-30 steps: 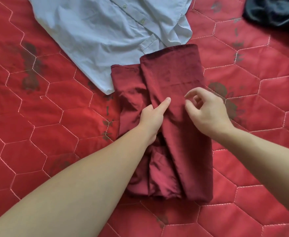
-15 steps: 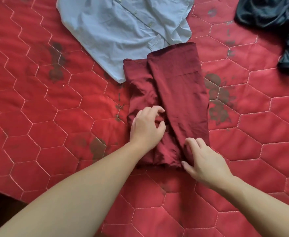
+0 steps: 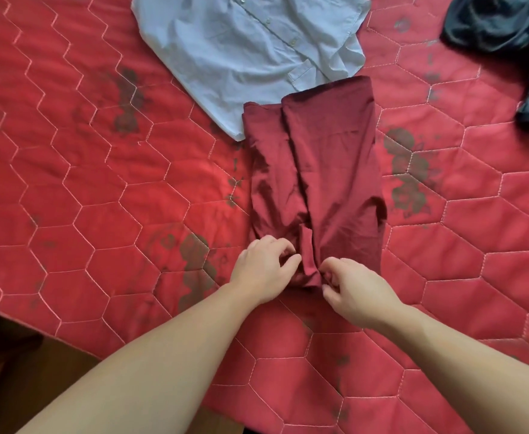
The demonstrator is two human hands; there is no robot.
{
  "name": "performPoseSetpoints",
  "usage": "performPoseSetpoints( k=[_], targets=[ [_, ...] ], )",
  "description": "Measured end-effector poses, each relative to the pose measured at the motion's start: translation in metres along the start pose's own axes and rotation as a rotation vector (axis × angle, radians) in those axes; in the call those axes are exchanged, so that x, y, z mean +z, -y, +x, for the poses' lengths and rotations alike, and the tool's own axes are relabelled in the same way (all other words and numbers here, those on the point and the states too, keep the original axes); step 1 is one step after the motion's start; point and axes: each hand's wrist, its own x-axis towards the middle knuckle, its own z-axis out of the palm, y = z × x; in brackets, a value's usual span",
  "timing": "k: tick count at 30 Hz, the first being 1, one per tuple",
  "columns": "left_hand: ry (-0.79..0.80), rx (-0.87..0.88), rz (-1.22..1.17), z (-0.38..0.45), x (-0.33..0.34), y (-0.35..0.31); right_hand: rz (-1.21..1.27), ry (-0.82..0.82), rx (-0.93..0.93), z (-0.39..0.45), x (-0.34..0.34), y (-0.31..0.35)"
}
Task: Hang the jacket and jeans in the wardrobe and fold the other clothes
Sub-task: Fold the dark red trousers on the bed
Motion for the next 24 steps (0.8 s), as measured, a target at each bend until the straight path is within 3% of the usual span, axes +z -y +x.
performPoseSetpoints(
  k=[3,7,11,13,17,19,24],
  targets=[
    [-0.202,0.005,-0.001,0.011,-0.007,-0.001,0.016,0.01,0.008,0.0,-0.003,-0.002],
    [-0.035,0.172,0.075,0.01,-0.01,-0.005,0.063,0.022,0.006,0.002,-0.004,-0.004],
    [-0.235,0.437,0.218,-0.002,0.006,-0.002,0.093,-0.259,0.022,-0.006,0.001,-0.007],
    [-0.209,0.532,0.328,-0.002,0.016,0.004,0.048,-0.336,-0.038,-0.009,0.003,-0.011],
    [0.101,0.299,0.464,-0.009,0.02,0.006,-0.069,-0.406,-0.154,-0.015,0.005,-0.029],
    [0.122,0.292,0.49,-0.013,0.021,0.004,-0.177,-0.374,-0.159,-0.022,0.005,-0.039],
    [0.054,0.291,0.602,-0.015,0.022,0.009,-0.53,-0.093,-0.194,-0.026,0.01,-0.06]
  ],
)
